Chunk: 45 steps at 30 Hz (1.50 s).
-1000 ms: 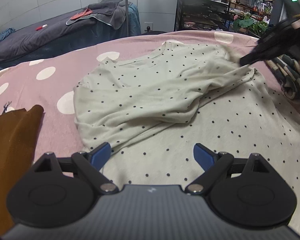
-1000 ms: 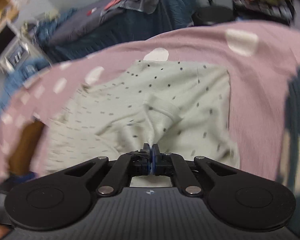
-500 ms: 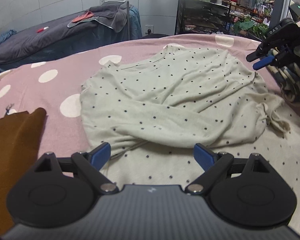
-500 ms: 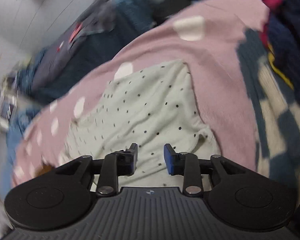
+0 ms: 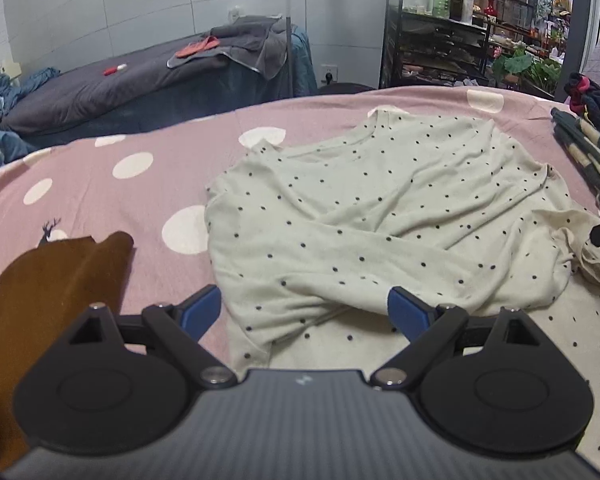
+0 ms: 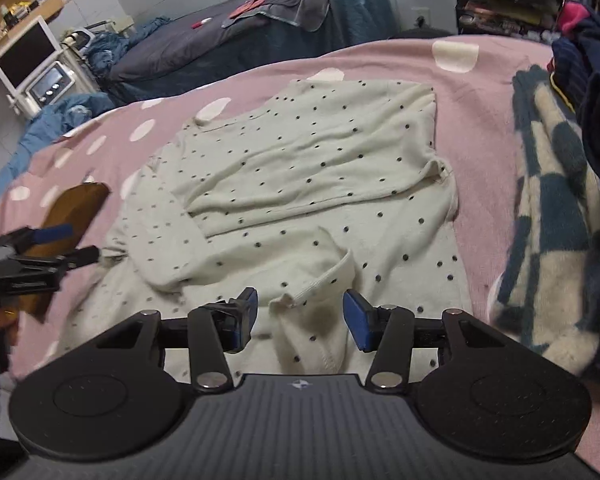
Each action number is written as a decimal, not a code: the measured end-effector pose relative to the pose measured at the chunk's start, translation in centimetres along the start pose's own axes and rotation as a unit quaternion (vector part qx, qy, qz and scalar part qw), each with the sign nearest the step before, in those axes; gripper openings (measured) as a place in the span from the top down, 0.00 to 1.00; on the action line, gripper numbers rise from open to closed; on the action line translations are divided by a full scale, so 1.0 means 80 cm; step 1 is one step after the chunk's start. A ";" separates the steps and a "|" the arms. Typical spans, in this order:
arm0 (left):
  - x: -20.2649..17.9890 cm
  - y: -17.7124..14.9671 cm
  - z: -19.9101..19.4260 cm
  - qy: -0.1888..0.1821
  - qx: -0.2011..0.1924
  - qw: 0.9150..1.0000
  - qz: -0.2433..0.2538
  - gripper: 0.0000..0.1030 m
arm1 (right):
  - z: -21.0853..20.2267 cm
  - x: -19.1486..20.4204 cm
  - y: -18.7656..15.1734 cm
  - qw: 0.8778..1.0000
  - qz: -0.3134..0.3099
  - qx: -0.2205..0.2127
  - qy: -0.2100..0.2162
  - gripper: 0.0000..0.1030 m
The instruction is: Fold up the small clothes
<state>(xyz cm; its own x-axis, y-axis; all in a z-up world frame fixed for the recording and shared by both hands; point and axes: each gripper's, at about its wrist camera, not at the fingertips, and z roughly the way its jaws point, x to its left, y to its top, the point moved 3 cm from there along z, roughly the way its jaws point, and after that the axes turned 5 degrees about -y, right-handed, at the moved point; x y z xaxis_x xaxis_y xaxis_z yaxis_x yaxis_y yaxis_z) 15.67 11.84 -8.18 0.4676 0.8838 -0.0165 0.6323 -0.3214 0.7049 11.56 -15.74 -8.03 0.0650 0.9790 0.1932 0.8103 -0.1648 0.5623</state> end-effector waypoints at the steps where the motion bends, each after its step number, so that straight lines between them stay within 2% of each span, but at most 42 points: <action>1: 0.003 0.001 0.000 0.004 -0.002 1.000 0.003 0.11 | 0.005 0.000 0.002 1.000 -0.001 -0.008 -0.007 0.40; 2: 0.007 0.002 0.000 0.006 -0.002 1.000 0.007 0.11 | 0.006 -0.003 0.000 1.000 0.002 -0.014 -0.007 0.78; 3: 0.011 0.002 0.002 0.002 0.000 1.000 0.010 0.13 | 0.007 -0.006 0.000 1.000 0.007 -0.012 -0.006 0.95; 4: 0.016 0.002 0.004 -0.008 0.005 1.000 0.008 0.19 | 0.008 -0.009 0.001 1.000 0.009 -0.010 -0.001 0.98; 5: 0.023 0.004 0.008 -0.018 0.010 1.000 -0.003 0.24 | 0.004 -0.010 0.002 1.000 0.005 -0.015 -0.001 0.98; 7: 0.036 0.009 0.020 -0.032 0.016 0.999 -0.029 0.42 | -0.011 -0.013 0.008 0.999 -0.008 -0.037 -0.011 0.98; 9: 0.042 0.020 0.033 -0.043 0.018 0.998 -0.039 0.47 | -0.028 -0.016 0.018 0.998 -0.014 -0.052 -0.017 0.98; 13: 0.052 0.067 0.073 -0.026 -0.004 1.000 -0.004 0.43 | -0.045 -0.032 0.042 0.997 -0.011 -0.066 -0.028 0.98; 17: 0.074 0.102 0.128 0.002 0.045 0.999 -0.024 0.42 | -0.045 -0.040 0.050 0.998 0.003 -0.062 -0.027 0.98; 20: 0.071 0.105 0.165 0.033 0.081 0.996 0.000 0.43 | -0.037 -0.041 0.047 0.998 0.006 -0.055 -0.027 0.98; 21: 0.072 0.104 0.173 0.039 0.087 0.995 -0.007 0.51 | -0.033 -0.042 0.045 0.998 0.009 -0.049 -0.022 0.98; 22: 0.074 0.101 0.182 0.032 0.098 0.994 -0.019 0.75 | -0.029 -0.043 0.043 0.999 0.011 -0.046 -0.021 0.98; 23: 0.075 0.098 0.189 0.024 0.114 0.993 -0.030 0.88 | -0.027 -0.043 0.042 0.999 0.011 -0.043 -0.022 0.98; 24: 0.078 0.095 0.192 0.021 0.124 0.991 -0.041 0.96 | -0.025 -0.043 0.041 0.999 0.012 -0.040 -0.021 0.98; 28: 0.105 0.095 0.177 0.046 0.111 0.992 -0.037 0.99 | -0.027 -0.044 0.048 0.999 0.001 -0.046 -0.021 0.98; 33: 0.162 0.106 0.161 0.088 0.099 0.989 -0.070 0.99 | -0.013 -0.054 0.084 0.998 -0.008 -0.052 -0.039 0.98; 34: 0.165 0.111 0.155 0.071 0.083 0.990 -0.087 0.89 | -0.006 -0.058 0.091 0.998 -0.004 -0.048 -0.045 0.98; 35: 0.164 0.115 0.151 0.038 0.074 0.991 -0.103 0.80 | 0.001 -0.061 0.094 0.998 0.002 -0.043 -0.046 0.98; 36: 0.160 0.119 0.150 0.003 0.074 0.990 -0.117 0.52 | 0.006 -0.061 0.096 0.998 0.003 -0.038 -0.048 0.98; 37: 0.154 0.122 0.151 -0.013 0.079 0.990 -0.120 0.27 | 0.011 -0.060 0.096 0.998 -0.001 -0.034 -0.050 0.98; 38: 0.145 0.124 0.153 -0.010 0.080 0.991 -0.108 0.22 | 0.015 -0.059 0.095 0.998 -0.006 -0.032 -0.050 0.98; 40: 0.124 0.129 0.164 0.006 0.082 0.993 -0.079 0.21 | 0.020 -0.058 0.093 0.999 -0.004 -0.027 -0.048 0.98; 42: 0.116 0.129 0.181 0.000 0.092 0.992 -0.080 0.21 | 0.021 -0.060 0.093 0.998 -0.002 -0.028 -0.050 0.98; 43: 0.112 0.128 0.191 -0.002 0.100 0.992 -0.081 0.26 | 0.020 -0.061 0.093 0.998 -0.001 -0.027 -0.051 0.98; 44: 0.108 0.126 0.200 -0.004 0.112 0.991 -0.078 0.34 | 0.020 -0.062 0.093 0.998 -0.001 -0.026 -0.052 0.98; 45: 0.106 0.124 0.208 0.002 0.125 0.989 -0.076 0.60 | 0.020 -0.063 0.093 0.998 -0.002 -0.026 -0.054 0.98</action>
<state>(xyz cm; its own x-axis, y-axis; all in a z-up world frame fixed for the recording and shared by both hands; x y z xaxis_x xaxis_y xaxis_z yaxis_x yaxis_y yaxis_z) 36.20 10.50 -13.16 0.3537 0.9293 -0.1059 0.8285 -0.2588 0.4966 18.14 -21.68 -6.09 0.1263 0.9864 0.1052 0.7799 -0.1643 0.6040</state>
